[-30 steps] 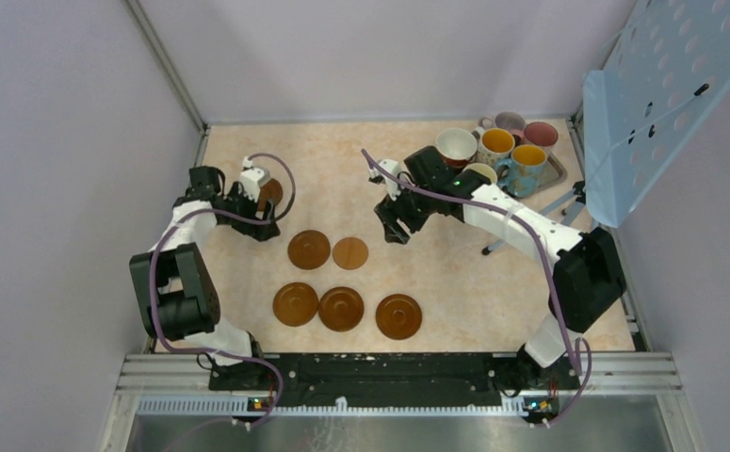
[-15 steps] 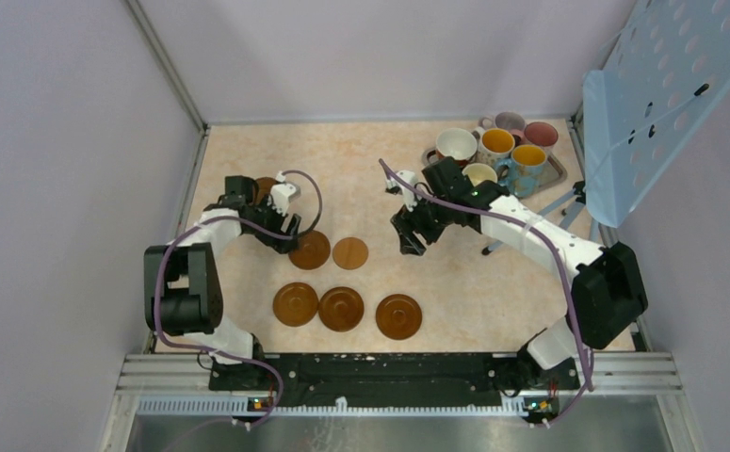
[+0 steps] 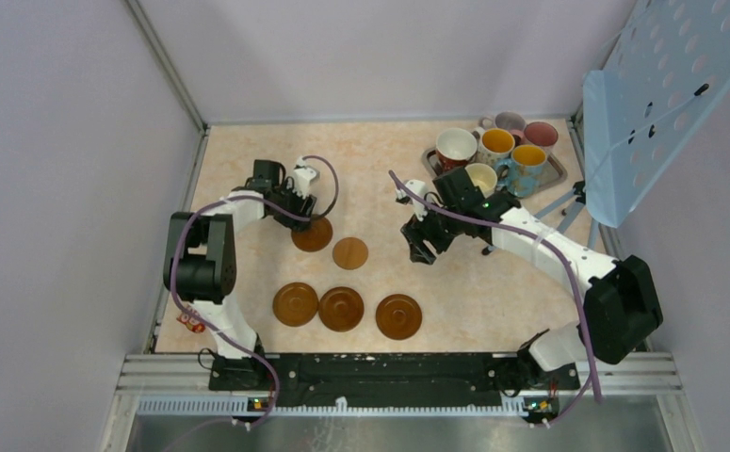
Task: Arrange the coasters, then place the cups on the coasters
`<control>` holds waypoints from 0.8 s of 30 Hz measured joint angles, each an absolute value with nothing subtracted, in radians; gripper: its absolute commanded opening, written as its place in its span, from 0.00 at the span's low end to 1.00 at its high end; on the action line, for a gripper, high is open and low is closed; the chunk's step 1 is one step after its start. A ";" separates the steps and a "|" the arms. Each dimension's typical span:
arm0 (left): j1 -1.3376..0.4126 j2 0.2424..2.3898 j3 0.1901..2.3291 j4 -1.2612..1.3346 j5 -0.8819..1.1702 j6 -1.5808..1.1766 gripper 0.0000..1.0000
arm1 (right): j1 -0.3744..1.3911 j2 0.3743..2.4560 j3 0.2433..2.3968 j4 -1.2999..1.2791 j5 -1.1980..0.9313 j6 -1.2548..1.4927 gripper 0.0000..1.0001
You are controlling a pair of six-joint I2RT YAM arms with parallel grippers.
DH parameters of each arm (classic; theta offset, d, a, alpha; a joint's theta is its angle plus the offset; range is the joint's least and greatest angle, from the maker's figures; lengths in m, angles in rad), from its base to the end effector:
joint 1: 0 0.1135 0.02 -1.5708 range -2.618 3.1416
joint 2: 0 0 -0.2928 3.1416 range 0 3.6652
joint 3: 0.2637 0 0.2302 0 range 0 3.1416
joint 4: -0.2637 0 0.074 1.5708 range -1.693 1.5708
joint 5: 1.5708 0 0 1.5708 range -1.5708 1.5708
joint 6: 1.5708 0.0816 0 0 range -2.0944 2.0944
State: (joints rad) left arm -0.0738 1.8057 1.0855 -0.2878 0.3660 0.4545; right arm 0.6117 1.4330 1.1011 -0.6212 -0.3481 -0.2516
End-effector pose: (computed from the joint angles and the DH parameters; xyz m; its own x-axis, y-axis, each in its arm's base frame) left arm 0.3717 -0.0568 0.1698 -0.6440 0.4587 -0.6123 0.6033 0.7967 -0.0377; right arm 0.2269 0.1932 0.2650 -0.4717 -0.6167 -0.6302 -0.8456 0.5189 0.1251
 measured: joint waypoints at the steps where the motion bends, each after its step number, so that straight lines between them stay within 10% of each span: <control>1: -0.074 1.830 1.113 -0.282 0.367 0.444 0.57 | 0.610 1.430 1.098 -0.617 -0.347 -0.252 0.67; 14: -0.074 2.074 1.440 -0.248 0.319 0.363 0.58 | 0.605 1.409 1.073 -0.606 -0.344 -0.254 0.67; 24: -0.067 2.051 1.468 -0.345 0.304 0.361 0.81 | 0.605 1.404 1.073 -0.607 -0.344 -0.254 0.67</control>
State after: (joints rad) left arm -0.0666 2.0510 1.4681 -0.3450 0.3042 0.3607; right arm 0.6052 1.4036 1.0733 -0.6067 -0.3439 -0.2539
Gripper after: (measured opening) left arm 0.768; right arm 0.672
